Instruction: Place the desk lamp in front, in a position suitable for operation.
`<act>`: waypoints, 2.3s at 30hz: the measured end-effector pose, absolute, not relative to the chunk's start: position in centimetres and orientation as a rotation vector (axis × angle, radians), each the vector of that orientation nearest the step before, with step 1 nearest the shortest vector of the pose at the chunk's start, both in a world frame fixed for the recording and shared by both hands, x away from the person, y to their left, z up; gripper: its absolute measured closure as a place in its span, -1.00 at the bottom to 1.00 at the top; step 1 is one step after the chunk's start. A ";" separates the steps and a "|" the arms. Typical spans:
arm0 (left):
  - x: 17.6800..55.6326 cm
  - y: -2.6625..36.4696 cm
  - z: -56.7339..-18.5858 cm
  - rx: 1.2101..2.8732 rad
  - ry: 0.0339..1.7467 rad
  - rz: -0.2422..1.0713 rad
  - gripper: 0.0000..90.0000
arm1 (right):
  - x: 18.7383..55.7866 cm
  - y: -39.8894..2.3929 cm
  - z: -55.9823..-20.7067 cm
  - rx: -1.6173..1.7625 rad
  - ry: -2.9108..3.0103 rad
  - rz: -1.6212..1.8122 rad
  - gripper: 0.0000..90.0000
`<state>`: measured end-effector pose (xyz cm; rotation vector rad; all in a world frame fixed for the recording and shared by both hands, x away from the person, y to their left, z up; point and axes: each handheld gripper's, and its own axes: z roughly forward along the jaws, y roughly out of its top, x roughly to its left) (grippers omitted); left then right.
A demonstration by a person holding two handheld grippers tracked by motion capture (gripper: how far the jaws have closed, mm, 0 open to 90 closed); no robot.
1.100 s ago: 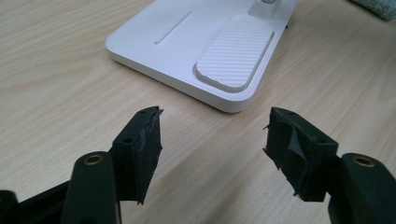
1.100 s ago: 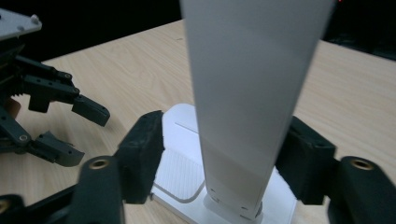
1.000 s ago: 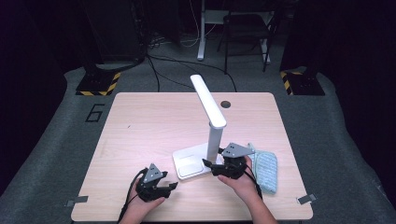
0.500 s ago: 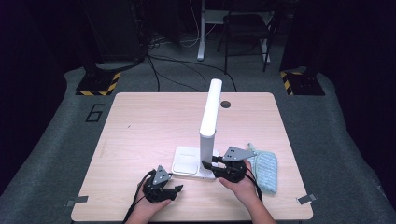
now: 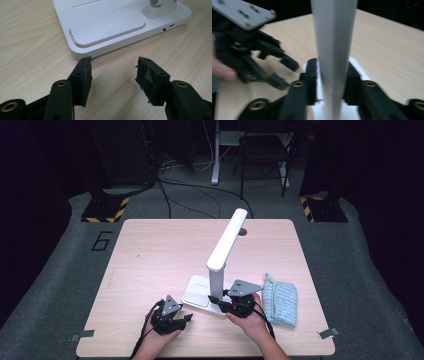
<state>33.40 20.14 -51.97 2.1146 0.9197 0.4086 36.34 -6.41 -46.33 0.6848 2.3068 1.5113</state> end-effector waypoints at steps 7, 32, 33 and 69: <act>32.8 20.9 -51.5 2.070 0.938 0.405 -0.01 | 35.7 -6.2 -46.3 0.697 2.262 1.464 0.66; 31.8 23.0 -50.1 2.001 0.917 0.387 -0.03 | 32.5 -3.9 -46.0 0.812 2.270 1.618 0.32; 31.8 23.0 -50.1 1.993 0.923 0.393 -0.03 | 32.4 -3.8 -46.0 0.804 2.277 1.623 0.30; 32.4 14.7 -44.9 1.963 0.718 0.299 0.10 | 32.3 -13.8 -47.9 0.988 2.193 1.499 0.12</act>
